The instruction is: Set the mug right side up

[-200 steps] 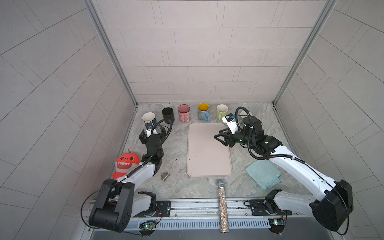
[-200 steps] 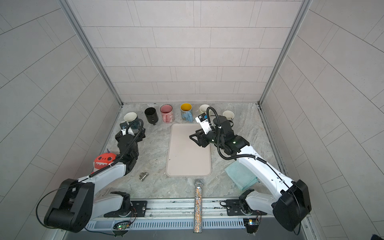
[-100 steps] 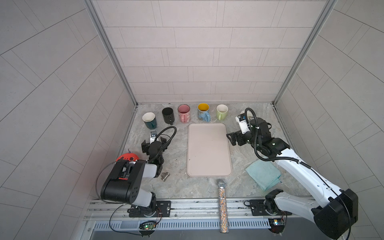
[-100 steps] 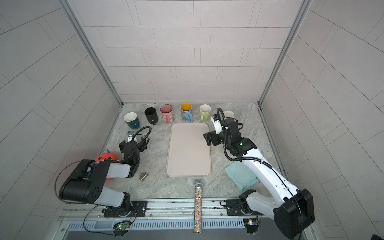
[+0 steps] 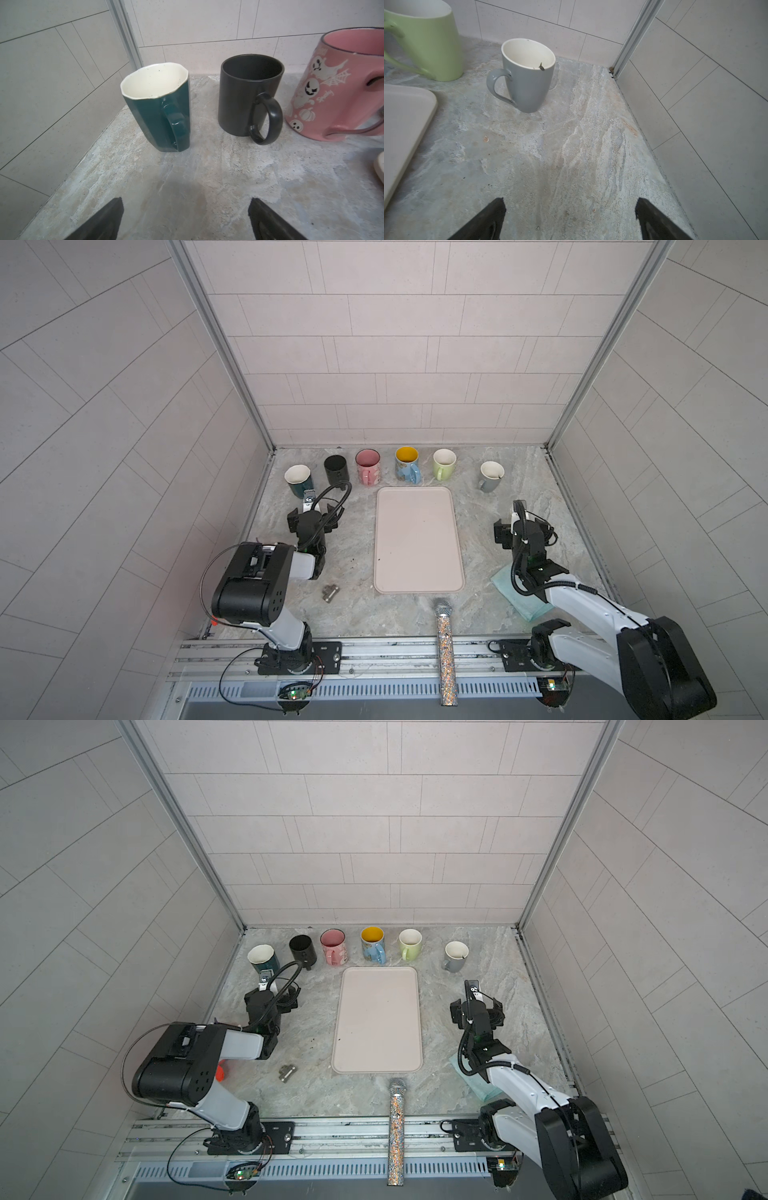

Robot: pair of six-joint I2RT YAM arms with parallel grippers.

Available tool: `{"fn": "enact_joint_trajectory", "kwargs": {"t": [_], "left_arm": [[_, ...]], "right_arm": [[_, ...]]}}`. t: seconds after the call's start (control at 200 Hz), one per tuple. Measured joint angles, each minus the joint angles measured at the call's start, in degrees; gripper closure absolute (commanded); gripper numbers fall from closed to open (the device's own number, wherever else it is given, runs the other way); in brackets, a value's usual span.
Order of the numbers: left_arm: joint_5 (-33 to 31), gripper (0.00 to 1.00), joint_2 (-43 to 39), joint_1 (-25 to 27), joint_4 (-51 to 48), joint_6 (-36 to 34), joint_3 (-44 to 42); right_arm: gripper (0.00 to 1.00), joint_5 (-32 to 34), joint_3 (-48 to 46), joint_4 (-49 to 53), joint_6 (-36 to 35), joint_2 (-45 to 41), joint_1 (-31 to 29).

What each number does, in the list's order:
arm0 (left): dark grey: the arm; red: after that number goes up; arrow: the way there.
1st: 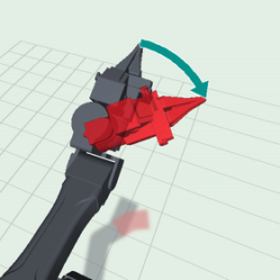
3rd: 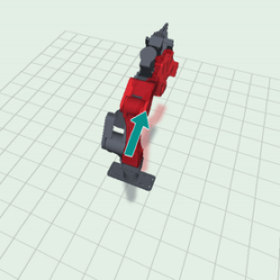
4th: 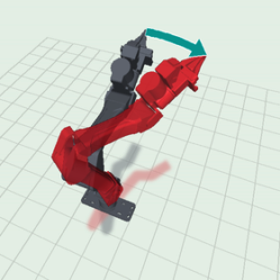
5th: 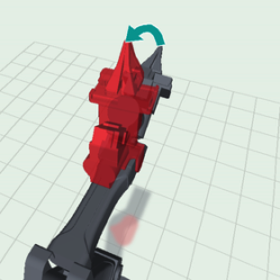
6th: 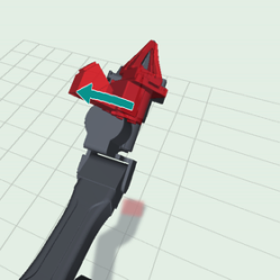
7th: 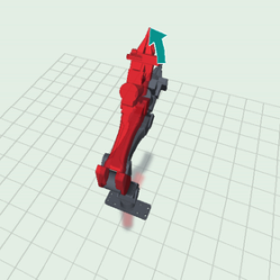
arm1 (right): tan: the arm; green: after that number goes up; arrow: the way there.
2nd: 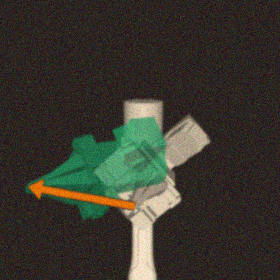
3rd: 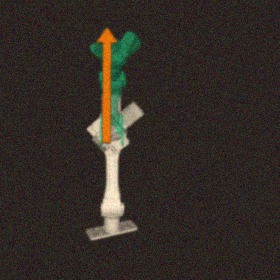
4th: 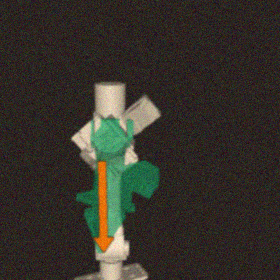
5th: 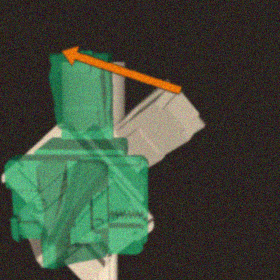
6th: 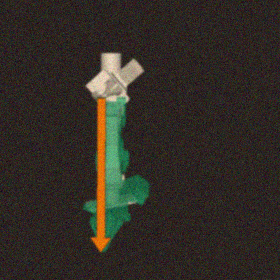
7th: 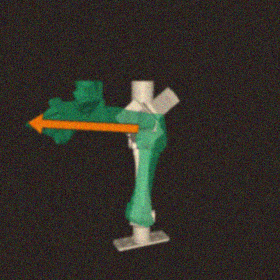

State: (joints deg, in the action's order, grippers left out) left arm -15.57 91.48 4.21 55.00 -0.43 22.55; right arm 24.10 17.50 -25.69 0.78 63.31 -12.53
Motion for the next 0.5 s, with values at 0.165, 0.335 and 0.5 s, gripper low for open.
{"fn": "enact_joint_trajectory", "kwargs": {"t": [0.165,0.335,0.5], "left_arm": [[0.1,0.00,0.0,-0.3,-2.0,0.6,0.0],[0.2,0.00,0.0,-0.3,-2.3,0.7,0.0],[0.2,0.00,0.0,-0.3,-2.3,0.9,0.0]], "right_arm": [[0.01,0.1,-2.0,-16.4,-2.0,12.3,0.7],[0.01,-2.9,3.1,-20.8,-3.6,23.5,2.3],[0.01,-11.0,6.1,-23.5,-1.6,24.7,9.1]]}}
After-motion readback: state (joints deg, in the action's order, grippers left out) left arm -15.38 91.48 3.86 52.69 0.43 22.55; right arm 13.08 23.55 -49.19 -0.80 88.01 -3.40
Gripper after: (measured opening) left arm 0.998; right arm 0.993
